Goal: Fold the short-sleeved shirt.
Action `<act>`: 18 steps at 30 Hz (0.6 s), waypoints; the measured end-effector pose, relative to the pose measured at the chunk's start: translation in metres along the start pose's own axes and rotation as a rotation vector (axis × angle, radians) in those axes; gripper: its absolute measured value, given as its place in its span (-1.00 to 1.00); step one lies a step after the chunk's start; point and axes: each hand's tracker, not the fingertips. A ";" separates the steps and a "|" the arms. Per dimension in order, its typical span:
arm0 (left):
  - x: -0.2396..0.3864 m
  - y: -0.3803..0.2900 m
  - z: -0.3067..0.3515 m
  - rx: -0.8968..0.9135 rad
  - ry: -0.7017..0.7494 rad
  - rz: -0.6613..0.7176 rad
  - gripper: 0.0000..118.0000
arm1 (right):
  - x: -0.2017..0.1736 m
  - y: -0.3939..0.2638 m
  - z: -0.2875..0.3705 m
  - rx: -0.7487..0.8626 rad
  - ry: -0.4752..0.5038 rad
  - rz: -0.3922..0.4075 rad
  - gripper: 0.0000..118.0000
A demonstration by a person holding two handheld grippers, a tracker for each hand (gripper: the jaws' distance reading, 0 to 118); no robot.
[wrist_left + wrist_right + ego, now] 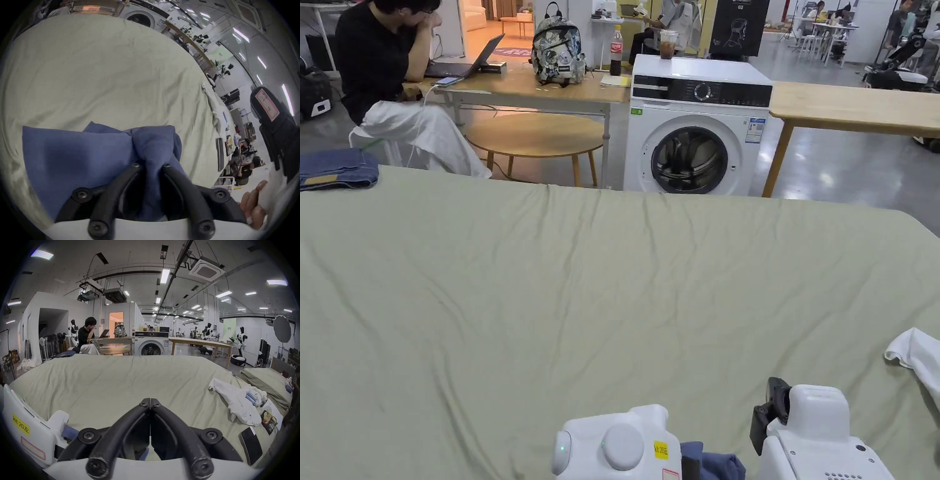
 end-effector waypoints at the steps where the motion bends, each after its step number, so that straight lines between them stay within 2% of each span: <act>1: 0.000 0.000 0.002 0.008 -0.010 0.009 -0.65 | 0.001 0.000 0.000 -0.001 -0.001 0.000 -1.00; 2: 0.000 -0.001 0.006 0.009 -0.047 0.019 -0.45 | 0.001 -0.001 0.000 -0.003 -0.001 0.000 -1.00; 4: -0.001 0.001 0.015 0.002 -0.124 0.019 0.06 | 0.002 -0.002 0.000 -0.003 -0.003 0.003 -1.00; 5: 0.000 0.002 0.022 -0.011 -0.139 0.012 0.14 | 0.003 -0.001 0.000 -0.002 -0.003 0.004 -1.00; 9: -0.002 0.011 0.045 0.025 -0.155 -0.022 0.14 | 0.003 0.000 0.000 0.002 -0.002 0.006 -1.00; 10: -0.005 0.013 0.048 0.031 -0.169 -0.014 0.08 | 0.003 -0.001 0.000 0.002 -0.001 0.005 -1.00; 11: -0.008 0.016 0.049 0.037 -0.183 0.000 -0.10 | 0.003 -0.001 0.000 0.002 -0.001 0.002 -1.00; 13: -0.015 0.016 0.047 0.044 -0.246 0.042 -0.71 | 0.003 -0.001 0.000 0.003 -0.001 -0.003 -1.00; 18: -0.023 0.009 0.004 -0.061 -0.243 0.068 -0.84 | 0.003 -0.002 0.001 0.001 -0.001 -0.003 -1.00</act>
